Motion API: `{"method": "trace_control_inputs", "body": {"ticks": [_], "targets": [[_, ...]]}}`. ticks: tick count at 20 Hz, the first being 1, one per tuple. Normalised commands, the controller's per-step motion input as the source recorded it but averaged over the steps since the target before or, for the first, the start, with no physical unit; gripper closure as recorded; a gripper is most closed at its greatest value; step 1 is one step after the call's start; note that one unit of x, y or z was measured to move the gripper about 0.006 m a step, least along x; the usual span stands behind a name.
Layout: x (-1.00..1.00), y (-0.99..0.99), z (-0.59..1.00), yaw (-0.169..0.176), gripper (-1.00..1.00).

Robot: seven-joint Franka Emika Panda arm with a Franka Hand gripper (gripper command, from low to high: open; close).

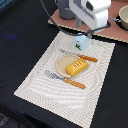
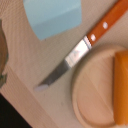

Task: Interact with the objects in diverse but meaningful ways.

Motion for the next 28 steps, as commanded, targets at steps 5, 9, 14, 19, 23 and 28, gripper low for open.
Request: {"method": "trace_control_inputs", "body": {"ticks": [5, 9, 14, 19, 23, 28], "targets": [[0.66, -0.63, 0.3, 0.0, -1.0], [0.72, -0.7, 0.17, 0.0, -1.0], [0.69, -0.77, 0.09, 0.0, -1.0], [0.66, -0.78, 0.04, 0.0, -1.0], [0.55, -0.65, 0.0, 0.008, -1.0], [0.1, -0.25, -0.13, 0.021, -1.0]]}}
